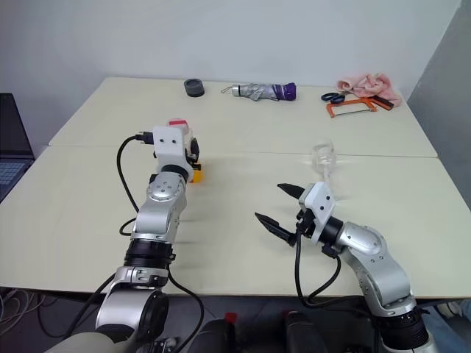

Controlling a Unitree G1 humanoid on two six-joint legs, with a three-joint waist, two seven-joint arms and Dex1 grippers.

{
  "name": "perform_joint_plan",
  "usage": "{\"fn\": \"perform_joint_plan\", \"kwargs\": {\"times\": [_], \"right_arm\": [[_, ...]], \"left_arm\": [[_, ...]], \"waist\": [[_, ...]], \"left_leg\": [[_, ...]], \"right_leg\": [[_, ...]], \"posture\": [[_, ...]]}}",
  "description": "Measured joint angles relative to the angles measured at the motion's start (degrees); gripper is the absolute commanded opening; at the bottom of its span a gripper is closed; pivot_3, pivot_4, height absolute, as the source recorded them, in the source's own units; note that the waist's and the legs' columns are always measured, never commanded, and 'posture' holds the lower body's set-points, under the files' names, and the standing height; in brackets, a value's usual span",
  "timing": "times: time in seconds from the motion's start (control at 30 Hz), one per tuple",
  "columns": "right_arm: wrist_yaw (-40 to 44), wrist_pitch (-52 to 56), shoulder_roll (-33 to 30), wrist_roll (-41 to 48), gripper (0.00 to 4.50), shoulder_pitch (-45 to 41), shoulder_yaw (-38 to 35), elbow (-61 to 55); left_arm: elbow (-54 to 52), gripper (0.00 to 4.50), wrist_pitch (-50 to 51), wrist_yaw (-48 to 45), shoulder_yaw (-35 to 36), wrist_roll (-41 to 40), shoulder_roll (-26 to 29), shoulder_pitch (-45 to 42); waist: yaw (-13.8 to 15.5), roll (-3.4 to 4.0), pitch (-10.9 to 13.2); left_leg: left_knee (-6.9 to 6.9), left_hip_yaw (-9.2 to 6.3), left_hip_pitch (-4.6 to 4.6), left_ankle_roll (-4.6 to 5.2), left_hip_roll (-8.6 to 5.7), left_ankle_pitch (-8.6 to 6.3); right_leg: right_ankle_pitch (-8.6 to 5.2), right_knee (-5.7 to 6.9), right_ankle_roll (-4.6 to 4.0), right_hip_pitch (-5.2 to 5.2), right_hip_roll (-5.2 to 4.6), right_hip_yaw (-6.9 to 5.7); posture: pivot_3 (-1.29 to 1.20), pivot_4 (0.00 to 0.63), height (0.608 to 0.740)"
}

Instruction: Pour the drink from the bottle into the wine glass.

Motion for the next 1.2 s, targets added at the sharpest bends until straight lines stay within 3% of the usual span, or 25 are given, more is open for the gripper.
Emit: {"fn": "perform_joint_plan", "kwargs": {"times": [0.27, 0.43, 0.93, 1.2], "right_arm": [[-0.01, 0.00, 0.00, -0.10, 4.50, 0.00, 0.00, 0.00], [-0.25, -0.03, -0.12, -1.12, 4.50, 0.01, -0.01, -0.01], [-3.81, -3.52, -1.14, -3.80, 4.50, 5.62, -3.64, -1.49], [-4.22, 6.38, -4.23, 4.92, 4.50, 4.19, -6.21, -10.80]], "left_arm": [[0.02, 1.84, -0.34, -0.57, 0.12, -0.15, 0.00, 0.02], [-0.19, 1.84, -3.18, -6.42, 0.38, -3.76, -0.06, 0.32], [-2.57, 1.83, -5.84, -44.89, -4.27, -16.57, 6.62, 2.72], [0.10, 1.82, -4.85, -65.73, -10.19, -20.67, 7.36, -0.58]], "waist": [[0.00, 0.00, 0.00], [0.03, 0.00, 0.00], [-0.02, 0.01, 0.00], [-0.19, 0.01, 0.01]], "left_leg": [[0.00, -0.01, -0.01, 0.00, 0.00, 0.00], [0.00, -0.01, -0.03, -0.01, 0.01, 0.01], [0.00, 0.01, -0.03, -0.01, -0.02, 0.00], [0.04, 0.01, -0.03, 0.01, 0.00, 0.00]], "right_leg": [[0.00, 0.00, 0.00, 0.00, 0.00, -0.01], [0.00, 0.00, 0.00, -0.01, -0.01, -0.03], [-0.01, -0.01, 0.00, -0.02, 0.04, -0.02], [-0.01, 0.00, 0.00, -0.03, 0.16, 0.02]], "posture": [[0.00, 0.150, 0.740], [0.00, 0.150, 0.740], [0.00, 0.150, 0.740], [0.00, 0.150, 0.740]]}}
